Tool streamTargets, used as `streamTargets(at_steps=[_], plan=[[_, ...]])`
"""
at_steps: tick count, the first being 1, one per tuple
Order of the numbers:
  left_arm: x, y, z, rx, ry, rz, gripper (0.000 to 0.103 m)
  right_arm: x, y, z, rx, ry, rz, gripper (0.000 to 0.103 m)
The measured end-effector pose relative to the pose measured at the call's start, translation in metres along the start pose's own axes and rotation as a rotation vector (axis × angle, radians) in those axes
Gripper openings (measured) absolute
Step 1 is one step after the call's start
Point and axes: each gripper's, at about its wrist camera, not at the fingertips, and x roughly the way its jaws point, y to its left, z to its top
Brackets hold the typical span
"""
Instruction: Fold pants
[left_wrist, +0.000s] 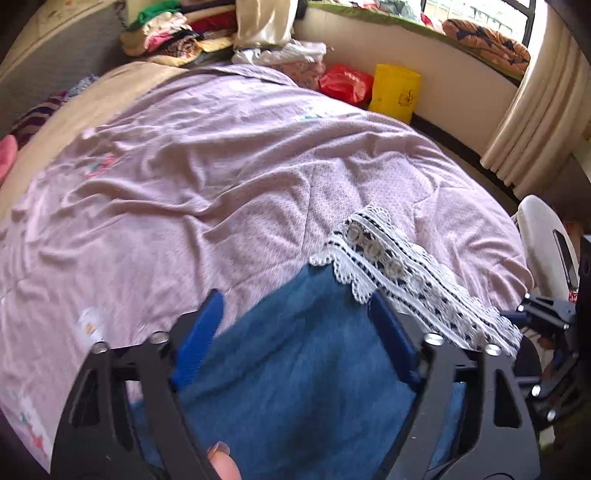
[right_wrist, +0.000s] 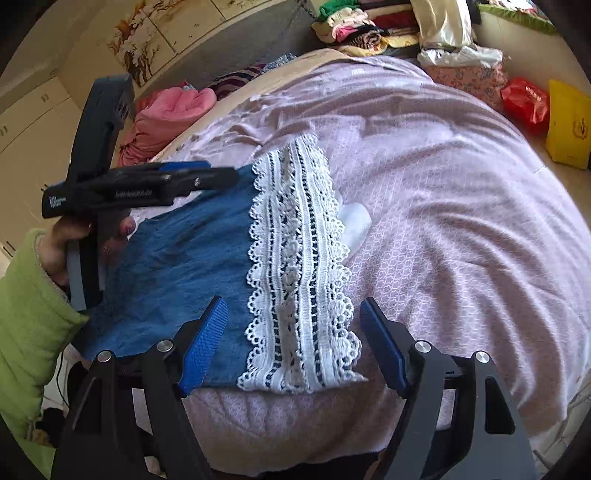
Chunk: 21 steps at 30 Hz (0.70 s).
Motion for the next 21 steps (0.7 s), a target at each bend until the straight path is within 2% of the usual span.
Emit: streamTargets(at_steps=[1,2,4,8,10,13,16,17,20,21], plan=[[0.007,-0.001,0.003,0.013,0.02,-0.006,0.062,0.002,0.0,0.0,0.0,-0.001,0.003,0.072],[0.012,-0.003,0.005,0.022,0.033,-0.013,0.06,0.003,0.001,0.0,-0.007,-0.001,0.005,0.061],[0.023,-0.005,0.007,0.037,0.058,-0.051,0.054,0.002,0.003,0.001,-0.014,-0.003,0.025,0.049],[0.034,-0.008,0.011,0.055,0.068,-0.092,0.054,0.0,0.0,0.003,-0.005,-0.014,0.065,0.049],[0.039,-0.005,0.013,0.046,0.073,-0.129,0.058,0.007,-0.004,0.004,0.013,0.005,0.067,0.049],[0.043,-0.004,0.017,0.046,0.082,-0.156,0.056,0.014,-0.006,0.007,0.028,0.015,0.087,0.047],[0.04,-0.009,0.021,0.072,0.079,-0.161,0.028,0.012,-0.005,0.01,0.031,0.007,0.098,0.03],[0.039,-0.01,0.022,0.077,0.081,-0.157,0.022,0.012,-0.005,0.01,0.037,0.005,0.115,0.022],[0.036,-0.012,0.023,0.091,0.074,-0.154,0.009,0.009,0.001,0.011,0.015,-0.002,0.121,0.015],[0.034,-0.011,0.023,0.09,0.061,-0.15,0.008,0.007,0.003,0.011,0.007,-0.009,0.117,0.014]])
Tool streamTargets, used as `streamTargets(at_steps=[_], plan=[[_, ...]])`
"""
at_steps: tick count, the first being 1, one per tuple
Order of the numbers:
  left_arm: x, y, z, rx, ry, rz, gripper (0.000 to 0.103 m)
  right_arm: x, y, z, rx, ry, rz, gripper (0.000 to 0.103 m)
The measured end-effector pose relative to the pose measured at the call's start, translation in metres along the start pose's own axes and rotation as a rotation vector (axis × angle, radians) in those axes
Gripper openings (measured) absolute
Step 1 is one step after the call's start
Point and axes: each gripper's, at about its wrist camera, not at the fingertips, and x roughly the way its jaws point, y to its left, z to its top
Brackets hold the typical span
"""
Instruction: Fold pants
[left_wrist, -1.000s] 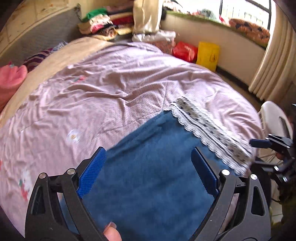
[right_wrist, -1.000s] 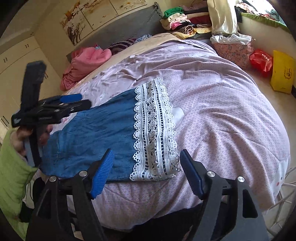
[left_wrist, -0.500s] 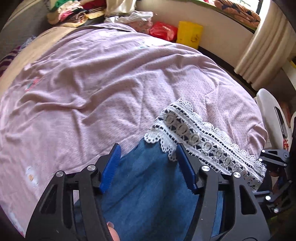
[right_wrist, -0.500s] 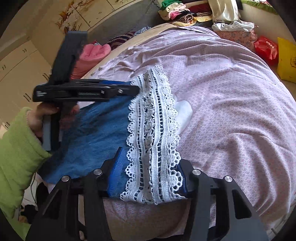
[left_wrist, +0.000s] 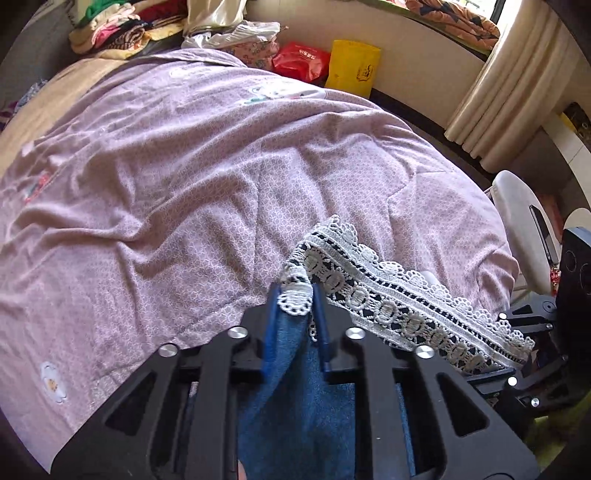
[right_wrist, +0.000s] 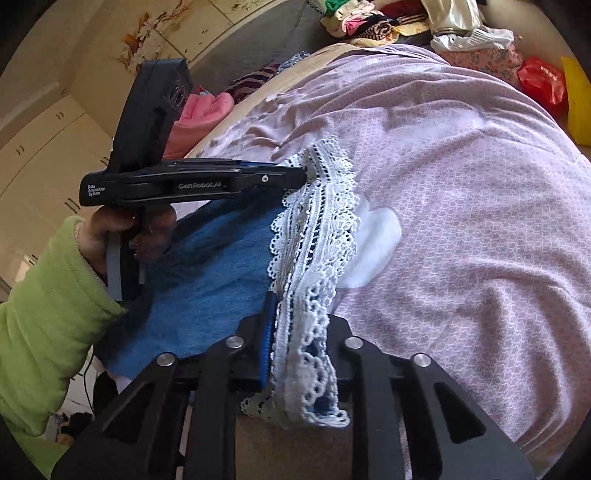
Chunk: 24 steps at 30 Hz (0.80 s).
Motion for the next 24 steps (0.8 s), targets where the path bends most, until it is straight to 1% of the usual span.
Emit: streamTargets(at_steps=[5,8,11,15,18,21,24], plan=[[-0.02,0.012,-0.006,-0.042,-0.07,-0.062,0.007,-0.013,0.021,0.004,-0.063,-0.047,-0.013,0.013],[-0.04,0.017,-0.012,-0.07,-0.134,-0.093,0.007,-0.02,0.04,0.007,-0.114,-0.071,-0.022,0.013],[-0.061,0.021,-0.021,-0.097,-0.194,-0.111,0.007,-0.026,0.065,0.011,-0.171,-0.089,-0.01,0.013],[-0.089,0.033,-0.043,-0.136,-0.265,-0.126,0.007,-0.027,0.099,0.015,-0.248,-0.092,0.014,0.013],[-0.109,0.046,-0.065,-0.182,-0.306,-0.126,0.007,-0.023,0.132,0.012,-0.315,-0.081,0.027,0.013],[-0.127,0.059,-0.091,-0.225,-0.344,-0.122,0.007,-0.009,0.166,0.007,-0.402,-0.053,0.035,0.013],[-0.136,0.077,-0.119,-0.278,-0.35,-0.101,0.007,0.015,0.196,-0.002,-0.48,-0.009,0.035,0.013]])
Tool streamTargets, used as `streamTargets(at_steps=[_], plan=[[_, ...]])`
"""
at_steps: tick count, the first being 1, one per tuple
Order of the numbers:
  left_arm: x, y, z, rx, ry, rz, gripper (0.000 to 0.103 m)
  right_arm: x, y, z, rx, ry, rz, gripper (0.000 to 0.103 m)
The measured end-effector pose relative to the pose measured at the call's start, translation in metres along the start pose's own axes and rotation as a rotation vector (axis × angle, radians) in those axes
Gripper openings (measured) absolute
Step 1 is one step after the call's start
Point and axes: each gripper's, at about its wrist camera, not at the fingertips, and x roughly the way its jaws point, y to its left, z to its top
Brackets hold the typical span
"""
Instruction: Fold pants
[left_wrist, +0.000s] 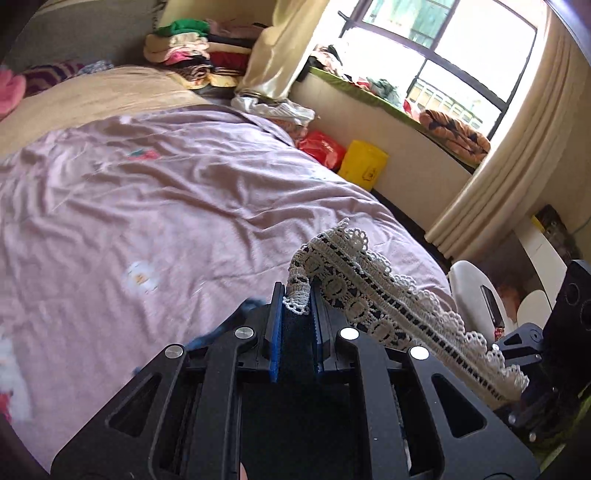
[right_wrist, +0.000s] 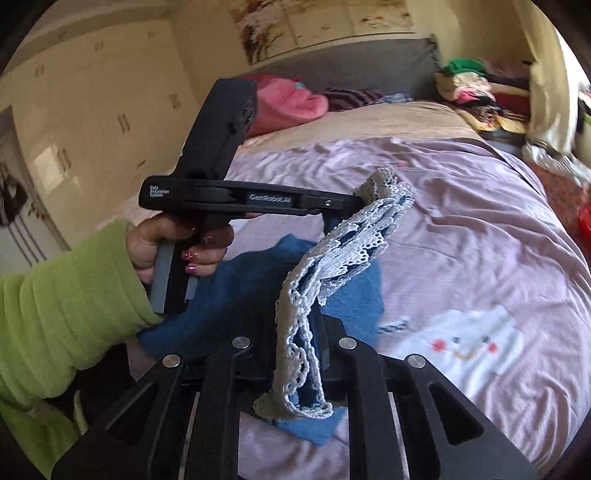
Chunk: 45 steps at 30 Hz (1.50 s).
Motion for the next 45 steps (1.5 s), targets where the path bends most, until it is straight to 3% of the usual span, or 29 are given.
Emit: streamTargets(at_steps=[6,9,10,11,15,17,20,23,25,29,31,36,38,41,45], plan=[[-0.018,0.048,-0.032,-0.194,0.036,0.104,0.009,0.066,0.045,-0.014,-0.144,0.133,-0.039,0.013],[-0.04,0.064,-0.042,-0.288,0.005,0.077,0.023,0.086,0.061,-0.024,-0.208,0.171,-0.047,0.016],[-0.047,0.07,-0.045,-0.321,-0.007,0.061,0.04,0.089,0.064,-0.026,-0.217,0.176,-0.047,0.016],[-0.054,0.076,-0.048,-0.357,-0.016,0.042,0.051,0.091,0.067,-0.03,-0.231,0.178,-0.051,0.018],[-0.071,0.094,-0.059,-0.474,-0.049,-0.01,0.052,0.099,0.078,-0.035,-0.259,0.185,-0.013,0.026],[-0.072,0.095,-0.06,-0.488,-0.048,-0.007,0.052,0.099,0.083,-0.038,-0.263,0.18,0.017,0.043],[-0.066,0.092,-0.061,-0.478,-0.022,0.002,0.056,0.091,0.088,-0.041,-0.257,0.151,0.073,0.055],[-0.063,0.089,-0.06,-0.483,-0.017,-0.024,0.058,0.078,0.084,-0.04,-0.223,0.134,0.124,0.056],[-0.072,0.091,-0.059,-0.5,-0.065,-0.054,0.059,0.064,0.081,-0.039,-0.188,0.12,0.156,0.056],[-0.082,0.095,-0.055,-0.513,-0.098,-0.06,0.061,0.054,0.072,-0.036,-0.181,0.098,0.111,0.059],[-0.076,0.092,-0.054,-0.496,-0.059,-0.047,0.061,0.06,0.067,-0.036,-0.175,0.121,0.081,0.059],[-0.046,0.087,-0.054,-0.458,0.066,0.063,0.06,0.078,0.076,-0.052,-0.16,0.201,0.142,0.059],[-0.037,0.086,-0.057,-0.442,0.093,0.098,0.017,0.082,0.083,-0.055,-0.176,0.214,0.148,0.063],[-0.039,0.084,-0.061,-0.414,0.092,0.116,0.011,0.084,0.09,-0.056,-0.19,0.22,0.167,0.068],[-0.057,0.082,-0.072,-0.38,0.045,0.196,0.011,0.086,0.088,-0.054,-0.164,0.223,0.199,0.07]])
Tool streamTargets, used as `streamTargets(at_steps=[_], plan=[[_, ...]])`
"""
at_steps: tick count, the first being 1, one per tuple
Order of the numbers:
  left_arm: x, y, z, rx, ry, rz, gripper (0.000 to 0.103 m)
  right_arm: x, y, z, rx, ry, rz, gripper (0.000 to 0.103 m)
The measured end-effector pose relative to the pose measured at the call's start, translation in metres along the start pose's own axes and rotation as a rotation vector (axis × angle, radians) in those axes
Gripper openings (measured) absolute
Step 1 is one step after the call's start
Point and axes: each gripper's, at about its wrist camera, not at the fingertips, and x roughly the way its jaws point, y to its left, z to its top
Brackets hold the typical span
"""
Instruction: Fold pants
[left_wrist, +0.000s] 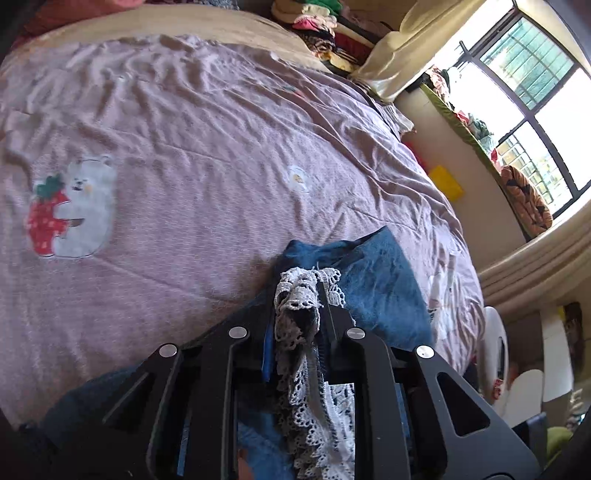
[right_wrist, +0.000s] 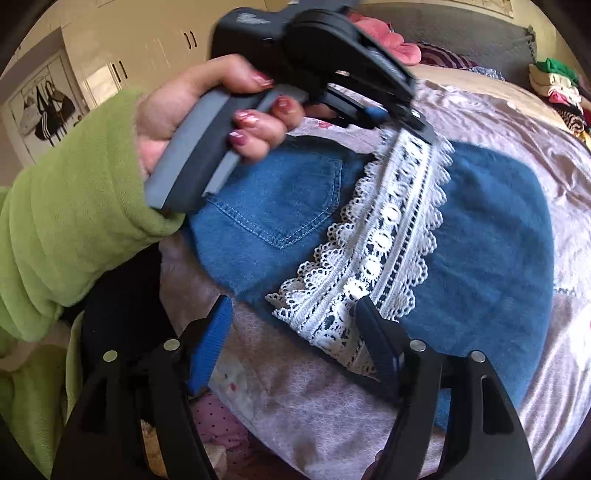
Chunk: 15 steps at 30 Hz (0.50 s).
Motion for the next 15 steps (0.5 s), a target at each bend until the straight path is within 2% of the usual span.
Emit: streamTargets(at_steps=[4,7,9,10,11,15], plan=[[0.018,0.003,0.0,0.0,0.002,0.064,0.016,0.007,0.0,0.005,0.015,0.008,0.007,0.072],[0.03,0.001,0.002,0.022,-0.001,0.107,0.028,0.0,0.001,0.008,0.017,0.004,0.011,0.073],[0.031,0.006,0.003,0.005,-0.008,0.105,0.035,-0.011,-0.002,0.008,0.035,-0.01,0.022,0.072],[0.028,0.008,0.003,-0.01,-0.011,0.089,0.036,-0.02,-0.005,0.01,0.047,-0.034,0.026,0.072],[0.025,0.009,0.005,-0.022,-0.018,0.082,0.041,-0.026,-0.008,0.009,0.051,-0.051,0.02,0.072],[-0.004,0.0,0.004,-0.025,-0.08,0.124,0.045,-0.044,-0.022,0.009,0.076,-0.092,-0.044,0.068]])
